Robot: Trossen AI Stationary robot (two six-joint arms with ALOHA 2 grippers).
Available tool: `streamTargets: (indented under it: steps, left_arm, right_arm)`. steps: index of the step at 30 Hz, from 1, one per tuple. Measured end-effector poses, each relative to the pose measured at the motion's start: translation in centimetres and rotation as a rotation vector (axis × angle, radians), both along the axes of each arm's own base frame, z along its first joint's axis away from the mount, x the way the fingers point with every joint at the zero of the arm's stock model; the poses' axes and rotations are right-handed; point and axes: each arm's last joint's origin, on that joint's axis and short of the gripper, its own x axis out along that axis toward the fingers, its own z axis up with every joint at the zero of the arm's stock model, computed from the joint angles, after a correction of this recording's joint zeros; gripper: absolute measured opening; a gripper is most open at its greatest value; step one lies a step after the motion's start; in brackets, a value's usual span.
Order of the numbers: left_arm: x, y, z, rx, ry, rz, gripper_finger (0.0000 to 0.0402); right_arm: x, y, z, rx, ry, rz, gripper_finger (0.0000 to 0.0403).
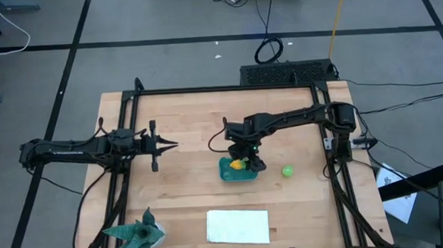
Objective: Pick and placing Produce into tupperware
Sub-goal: Put the top sliced green cabbage into the green bin
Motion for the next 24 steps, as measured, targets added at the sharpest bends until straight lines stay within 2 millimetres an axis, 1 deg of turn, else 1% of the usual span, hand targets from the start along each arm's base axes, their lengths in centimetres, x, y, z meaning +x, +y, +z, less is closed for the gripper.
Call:
streamTargets:
  steps: [7,15,21,24]
  left_arm:
    - [0.0,0.0,0.0,-0.002,0.0,0.0,0.0031]
    - [0.0,0.0,0.0,-0.004,0.0,0.0,0.0031]
    - [0.0,0.0,0.0,-0.004,0.0,0.0,0.0031]
    - [0.0,0.0,0.0,-0.005,-0.001,0.0,0.0031]
  right_arm:
    - [0.0,0.3,0.0,0.003,0.007,0.001,0.0187]
    - [-0.2,1.4,0.0,-0.013,-0.003,0.108,0.0187]
    - [-0.1,1.6,-0.1,-0.098,-0.011,0.14,0.0187]
    - [-0.1,1.6,-0.1,-0.103,-0.015,0.15,0.0187]
